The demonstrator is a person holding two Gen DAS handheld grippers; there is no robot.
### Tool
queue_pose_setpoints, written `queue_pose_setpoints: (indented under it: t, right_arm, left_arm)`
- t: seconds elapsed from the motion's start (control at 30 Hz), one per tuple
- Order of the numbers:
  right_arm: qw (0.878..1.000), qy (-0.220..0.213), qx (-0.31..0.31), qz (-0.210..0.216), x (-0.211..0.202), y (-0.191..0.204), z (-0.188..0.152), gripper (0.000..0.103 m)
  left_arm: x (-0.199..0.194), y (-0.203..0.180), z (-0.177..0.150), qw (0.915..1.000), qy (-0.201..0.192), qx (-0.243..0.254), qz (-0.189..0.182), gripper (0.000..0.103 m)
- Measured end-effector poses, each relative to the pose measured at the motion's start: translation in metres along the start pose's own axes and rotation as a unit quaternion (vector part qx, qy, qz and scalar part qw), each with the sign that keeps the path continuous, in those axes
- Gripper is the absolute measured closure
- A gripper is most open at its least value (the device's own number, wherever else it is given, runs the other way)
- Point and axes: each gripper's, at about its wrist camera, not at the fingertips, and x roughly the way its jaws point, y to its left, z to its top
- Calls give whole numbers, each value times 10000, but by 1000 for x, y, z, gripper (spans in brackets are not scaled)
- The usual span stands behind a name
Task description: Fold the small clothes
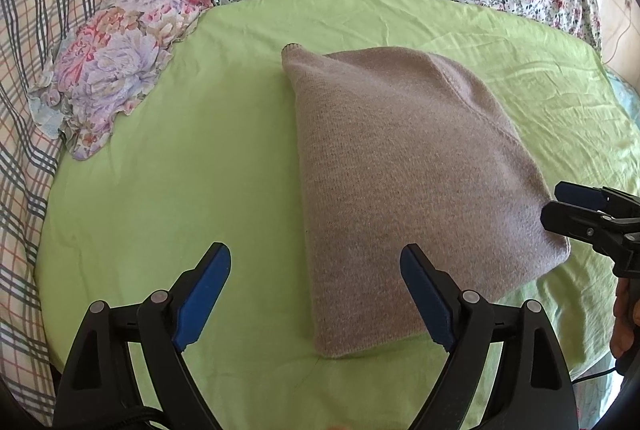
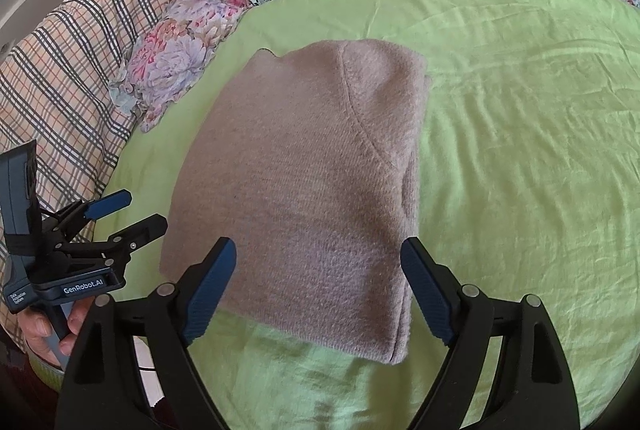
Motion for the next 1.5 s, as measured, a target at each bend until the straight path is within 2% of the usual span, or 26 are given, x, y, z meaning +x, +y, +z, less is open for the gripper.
queue_pose_setpoints:
  t: [0.23, 0.37, 0.67, 1.5]
  right_arm:
    - [9999, 8, -144, 31, -9, 8, -10, 14]
    - [9999, 19, -140, 47, -11, 10, -17, 13]
    - [9999, 26, -156, 37, -12, 12, -24, 12]
    - [9997, 83, -248, 21, -9, 14, -25, 9]
  left_arm:
    - [-11, -3, -9, 9998, -85, 85, 148, 13]
    - [-16, -8, -15, 9989, -206, 273, 326, 6]
    - [-20, -11, -24, 9983, -182, 370, 421, 5]
    - [-14, -9, -25, 9993, -98, 268, 240, 4]
